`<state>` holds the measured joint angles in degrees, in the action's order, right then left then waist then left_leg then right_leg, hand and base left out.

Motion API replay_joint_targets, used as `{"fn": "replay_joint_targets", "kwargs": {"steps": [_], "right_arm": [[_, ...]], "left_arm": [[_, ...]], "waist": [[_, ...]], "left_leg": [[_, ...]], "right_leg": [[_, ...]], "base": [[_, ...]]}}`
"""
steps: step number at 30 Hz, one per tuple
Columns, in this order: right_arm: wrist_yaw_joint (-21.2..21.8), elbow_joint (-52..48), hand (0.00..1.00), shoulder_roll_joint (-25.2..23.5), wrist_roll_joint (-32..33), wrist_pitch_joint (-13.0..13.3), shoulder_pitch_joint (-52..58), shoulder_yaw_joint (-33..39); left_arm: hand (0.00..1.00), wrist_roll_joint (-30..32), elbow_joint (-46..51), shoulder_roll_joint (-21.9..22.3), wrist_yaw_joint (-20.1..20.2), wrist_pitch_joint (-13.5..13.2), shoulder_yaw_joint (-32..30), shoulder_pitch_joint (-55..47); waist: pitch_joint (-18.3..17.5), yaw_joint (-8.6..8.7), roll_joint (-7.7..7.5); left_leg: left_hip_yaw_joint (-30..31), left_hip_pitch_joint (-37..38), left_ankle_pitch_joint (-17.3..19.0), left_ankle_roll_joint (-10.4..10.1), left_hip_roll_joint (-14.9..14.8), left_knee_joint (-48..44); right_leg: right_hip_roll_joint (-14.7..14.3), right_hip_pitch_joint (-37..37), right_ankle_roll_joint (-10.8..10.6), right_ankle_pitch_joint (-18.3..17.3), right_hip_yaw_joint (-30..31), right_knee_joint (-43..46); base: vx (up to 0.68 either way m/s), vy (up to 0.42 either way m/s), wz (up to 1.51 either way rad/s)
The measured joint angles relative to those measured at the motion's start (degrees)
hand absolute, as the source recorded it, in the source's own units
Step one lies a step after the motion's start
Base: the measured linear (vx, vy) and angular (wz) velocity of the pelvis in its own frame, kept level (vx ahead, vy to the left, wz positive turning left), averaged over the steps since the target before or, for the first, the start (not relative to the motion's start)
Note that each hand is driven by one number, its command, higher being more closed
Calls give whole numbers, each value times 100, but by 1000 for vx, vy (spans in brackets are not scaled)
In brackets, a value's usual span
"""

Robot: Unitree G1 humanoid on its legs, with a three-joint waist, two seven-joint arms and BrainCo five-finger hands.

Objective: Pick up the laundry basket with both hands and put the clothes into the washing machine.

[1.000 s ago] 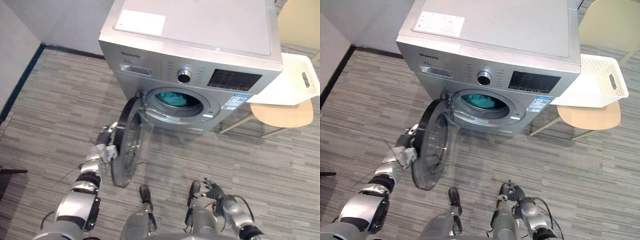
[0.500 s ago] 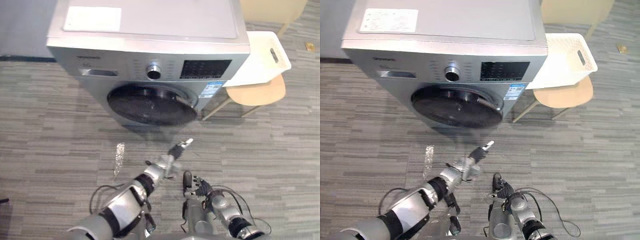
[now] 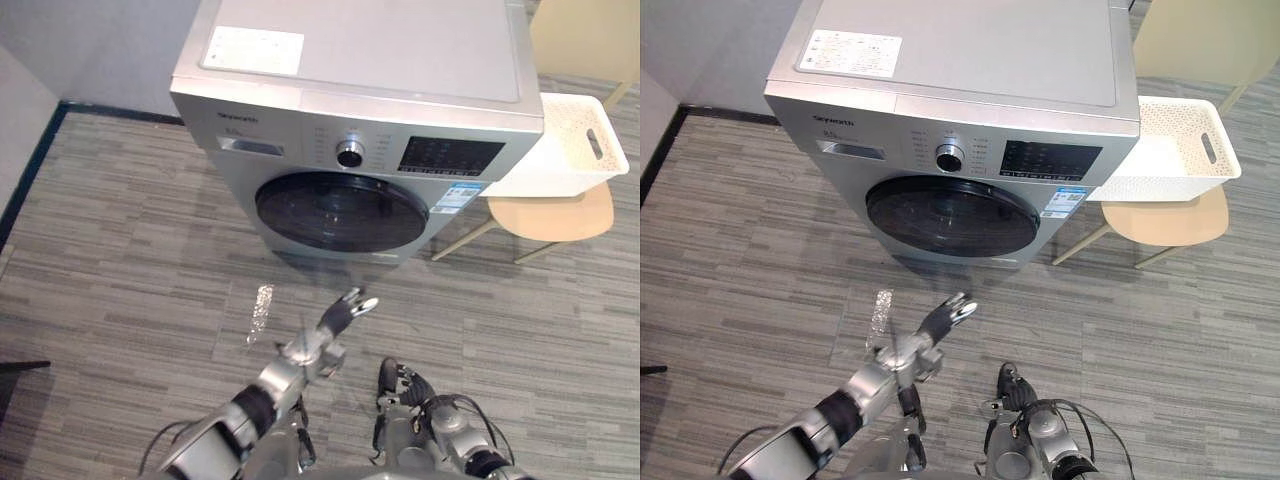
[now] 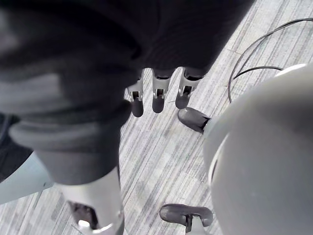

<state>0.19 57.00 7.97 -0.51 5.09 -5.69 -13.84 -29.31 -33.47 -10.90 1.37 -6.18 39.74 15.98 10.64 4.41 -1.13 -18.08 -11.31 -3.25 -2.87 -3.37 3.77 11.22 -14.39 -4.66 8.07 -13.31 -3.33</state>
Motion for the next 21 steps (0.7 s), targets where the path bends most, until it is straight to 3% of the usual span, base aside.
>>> {"fn": "replay_joint_targets", "kwargs": {"steps": [2, 6, 9, 10, 11, 13, 14, 16, 18, 19, 20, 21], "right_arm": [[12, 1, 0, 80, 0, 17, 43, 3], [17, 15, 0, 255, -7, 29, 245, 59], [8, 130, 0, 218, -8, 32, 338, 232], [10, 202, 0, 230, -8, 36, 349, 280], [11, 251, 0, 259, -6, 37, 365, 441], [8, 265, 0, 297, -4, 37, 418, 654], [0, 280, 0, 320, -1, 42, 362, 755], [-5, 291, 0, 339, -2, 80, 300, 1005], [-11, 303, 0, 325, -3, 74, 267, 1268], [-23, 301, 0, 330, -2, 66, 275, 1359], [-29, 279, 0, 247, 1, 72, 354, 1384], [-28, 272, 0, 174, 5, 72, 400, 1386]], "left_arm": [[0, 219, 172, -141, 128, 4, -255, -419], [0, 1114, 242, -126, 203, -88, -1400, -1563], [0, 1411, 117, -102, 81, -204, -2158, -1832], [0, 1445, 22, -100, 50, -240, -2389, -1831], [0, 1587, -216, -84, -74, -296, -2653, -1782], [0, 1755, -588, -71, -201, -321, -2985, -1764], [0, 1916, -931, -81, -315, -317, -3250, -1795], [0, 2164, -1350, -85, -441, -314, -3517, -1920], [0, 2329, -1804, 43, -551, -264, -3714, -2126], [0, 2353, -1977, 142, -572, -201, -3765, -2338], [0, 2407, -2083, 150, -564, -143, -3733, -2553], [0, 2446, -2108, 146, -564, -128, -3732, -2604]], "waist": [[-36, -20, 107], [-213, -81, 363], [-236, -235, 367], [-251, -239, 350], [-275, -215, 383], [-268, -299, 348], [-277, -441, 289], [-286, -534, 271], [-301, -551, 310], [-293, -548, 360], [-287, -506, 369], [-283, -489, 376]], "left_leg": [[61, -29, -3, -2, -19, 1], [347, 6, -17, -16, -24, -6], [753, -142, -31, -39, -39, -231], [657, -339, 41, 57, -47, -491], [139, -599, 233, 298, -187, -1010], [-189, -683, 316, 373, -234, -1409], [-200, -673, 333, 398, -118, -1484], [-12, -625, 534, 611, 87, -1589], [232, -567, 860, 697, 228, -1799], [381, -392, 1001, 736, 293, -1887], [602, -137, 1061, 792, 400, -1852], [759, -41, 1074, 807, 429, -1837]], "right_leg": [[-18, 1, 10, -8, -49, 1], [-45, 179, -30, -121, -334, 19], [-8, 528, -40, -251, -932, 46], [93, 630, -35, -321, -1252, 98], [141, 823, -75, -446, -1710, 163], [197, 1051, -171, -547, -2015, 281], [308, 1215, -201, -571, -2189, 318], [475, 1449, -305, -678, -2428, 437], [826, 1533, -370, -894, -2585, 1171], [1166, 1363, -229, -988, -2383, 2182], [1394, 994, 178, -1108, -1788, 3391], [1296, 860, 214, -1309, -1419, 3833]], "base": [[-44, -15, 13], [15, -14, 23], [32, -4, 93], [15, 57, 178], [36, 79, 164], [62, 96, 128], [80, 138, 90], [97, 187, 89], [88, 176, 80], [106, 205, 63], [121, 222, 75], [196, 210, 103]]}}
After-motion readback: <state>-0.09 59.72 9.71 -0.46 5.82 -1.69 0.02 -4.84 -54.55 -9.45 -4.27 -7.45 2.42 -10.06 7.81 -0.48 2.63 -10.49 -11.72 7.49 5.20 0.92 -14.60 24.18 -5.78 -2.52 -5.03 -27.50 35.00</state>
